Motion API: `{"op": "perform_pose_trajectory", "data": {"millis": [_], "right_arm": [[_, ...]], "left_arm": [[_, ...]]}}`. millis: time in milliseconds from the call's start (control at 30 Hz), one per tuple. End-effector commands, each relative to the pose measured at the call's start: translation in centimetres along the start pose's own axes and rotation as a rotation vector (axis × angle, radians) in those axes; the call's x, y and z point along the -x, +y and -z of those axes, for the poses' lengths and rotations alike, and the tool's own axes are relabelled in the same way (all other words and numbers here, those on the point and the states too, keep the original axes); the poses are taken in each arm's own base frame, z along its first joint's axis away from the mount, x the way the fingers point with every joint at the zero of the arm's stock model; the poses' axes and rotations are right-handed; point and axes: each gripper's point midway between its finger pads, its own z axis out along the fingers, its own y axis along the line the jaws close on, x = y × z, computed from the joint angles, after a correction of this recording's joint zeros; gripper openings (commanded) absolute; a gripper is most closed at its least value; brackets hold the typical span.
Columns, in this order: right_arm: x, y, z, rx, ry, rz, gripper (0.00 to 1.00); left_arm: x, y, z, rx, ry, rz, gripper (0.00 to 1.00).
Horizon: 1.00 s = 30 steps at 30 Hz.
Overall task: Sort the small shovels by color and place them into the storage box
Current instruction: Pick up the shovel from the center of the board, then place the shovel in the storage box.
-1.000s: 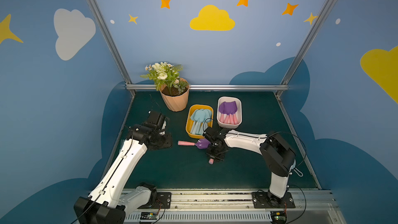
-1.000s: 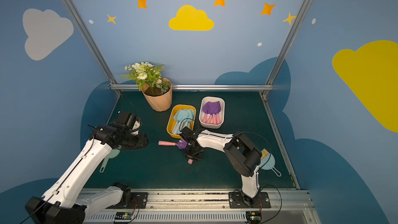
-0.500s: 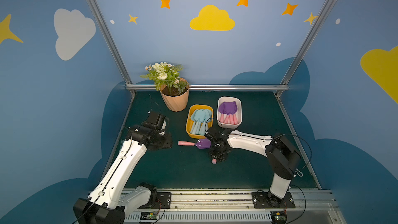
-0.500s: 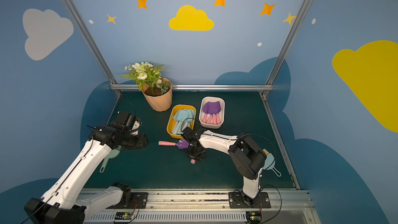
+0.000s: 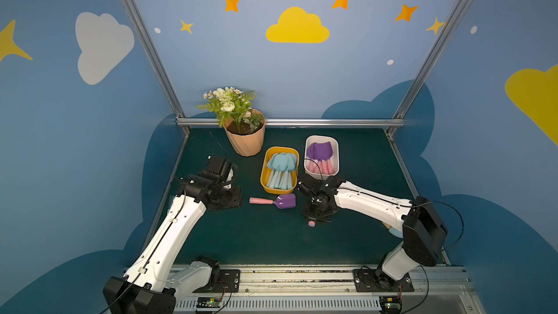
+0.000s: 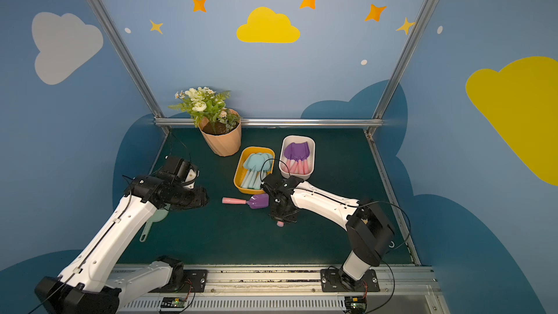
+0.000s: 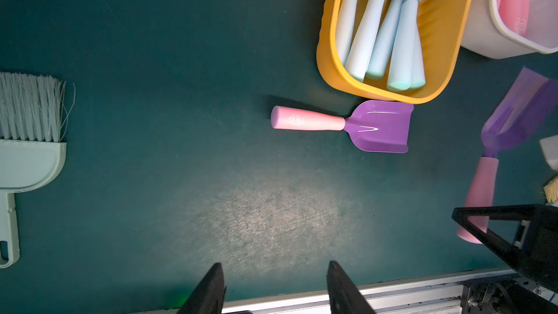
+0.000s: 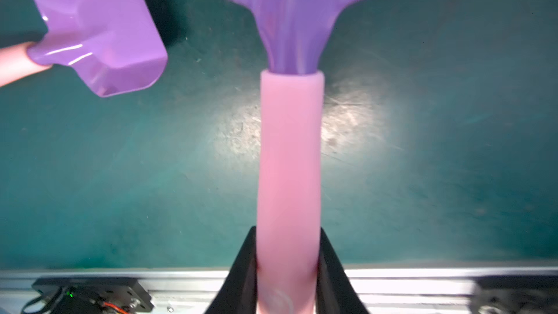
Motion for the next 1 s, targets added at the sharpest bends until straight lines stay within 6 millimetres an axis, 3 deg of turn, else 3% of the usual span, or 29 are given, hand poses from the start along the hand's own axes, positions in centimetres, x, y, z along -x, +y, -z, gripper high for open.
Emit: {"op": "perform_pose_trajectory", "data": {"millis": [0, 300, 467, 967], "right_arm": [[0.5, -2.1, 2.8, -0.052, -0.017, 0.094, 0.16], [3.8, -2.6, 8.9, 0.019, -0.025, 0.253, 0.16], [6.3, -2.2, 11.0, 0.060, -0.004, 0.307, 0.16], [16.1, -3.2, 9.9, 0.087, 0.044, 0.264, 0.16]], "left_arm": [[0.3, -0.4, 0.4, -0.017, 0.002, 0.002, 0.46], [0.8, -1.1, 0.1, -0.042, 0.016, 0.002, 0.46], [0.8, -1.3, -0.1, -0.056, 0.020, 0.009, 0.47], [0.6, -1.2, 0.1, -0.050, 0.028, 0.014, 0.47]]}}
